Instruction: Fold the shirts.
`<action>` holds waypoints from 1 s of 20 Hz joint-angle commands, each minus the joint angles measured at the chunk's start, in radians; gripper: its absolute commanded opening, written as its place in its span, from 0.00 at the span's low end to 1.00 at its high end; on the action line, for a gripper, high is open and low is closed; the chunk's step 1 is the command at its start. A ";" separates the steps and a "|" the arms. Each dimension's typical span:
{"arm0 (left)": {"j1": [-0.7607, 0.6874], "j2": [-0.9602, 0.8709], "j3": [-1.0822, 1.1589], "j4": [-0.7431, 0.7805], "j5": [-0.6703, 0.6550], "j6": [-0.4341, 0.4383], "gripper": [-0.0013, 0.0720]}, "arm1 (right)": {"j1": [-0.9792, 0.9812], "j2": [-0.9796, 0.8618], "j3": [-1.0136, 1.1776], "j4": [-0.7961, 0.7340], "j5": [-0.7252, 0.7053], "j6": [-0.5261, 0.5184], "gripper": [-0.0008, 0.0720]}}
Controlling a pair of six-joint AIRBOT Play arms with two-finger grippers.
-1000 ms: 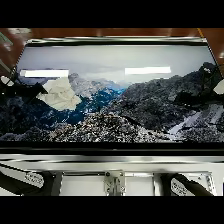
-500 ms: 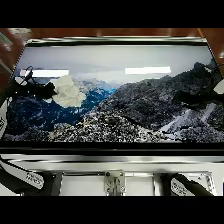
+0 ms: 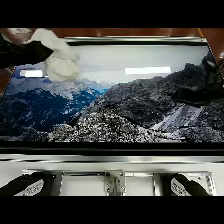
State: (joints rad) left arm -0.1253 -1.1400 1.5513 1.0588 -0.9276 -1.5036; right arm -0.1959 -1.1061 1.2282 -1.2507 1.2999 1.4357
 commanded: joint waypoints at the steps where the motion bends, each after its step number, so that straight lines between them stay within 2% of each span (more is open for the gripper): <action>1: -0.219 0.165 -0.012 0.077 -0.001 -0.097 0.07 | -0.001 0.127 0.074 0.019 0.017 -0.043 0.94; 3: -0.351 0.164 -0.069 0.138 0.002 -0.167 0.07 | -0.001 0.209 0.079 0.019 0.034 -0.042 0.94; 5: -0.473 0.143 -0.188 0.182 0.032 -0.233 0.07 | -0.001 0.251 0.079 0.019 0.120 -0.041 0.94; 7: -0.593 0.112 -0.365 0.183 0.172 -0.296 0.07 | 0.000 0.254 0.068 0.021 0.216 -0.040 0.94; 10: -0.757 0.016 -0.619 0.183 0.435 -0.487 0.07 | 0.000 0.254 -0.051 0.071 0.248 -0.030 0.94; 12: -0.818 -0.079 -0.678 0.179 0.473 -0.570 0.07 | 0.007 0.254 -0.188 0.128 0.186 -0.030 0.94; 13: -0.828 -0.117 -0.677 0.167 0.472 -0.570 0.13 | 0.027 0.254 -0.261 0.124 0.130 -0.030 0.94; 14: -0.823 -0.142 -0.668 0.142 0.464 -0.570 0.70 | 0.050 0.253 -0.323 0.120 0.071 -0.029 0.94; 15: -0.800 -0.146 -0.656 0.124 0.431 -0.567 0.99 | 0.073 0.247 -0.374 0.120 0.021 -0.026 0.94; 16: -0.754 -0.139 -0.633 0.124 0.344 -0.531 1.00 | 0.088 0.232 -0.401 0.117 -0.008 -0.027 0.94; 18: -0.616 -0.101 -0.592 0.126 0.146 -0.397 1.00 | 0.091 0.187 -0.409 0.108 -0.039 -0.032 0.94; 20: -0.445 -0.034 -0.589 0.127 0.004 -0.291 1.00 | 0.071 0.157 -0.409 0.076 -0.062 -0.034 0.94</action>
State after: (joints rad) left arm -0.7330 -1.2186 0.9497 1.1934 -0.7120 -1.9263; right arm -0.1230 -0.9112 0.8562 -1.1503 1.2999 1.4055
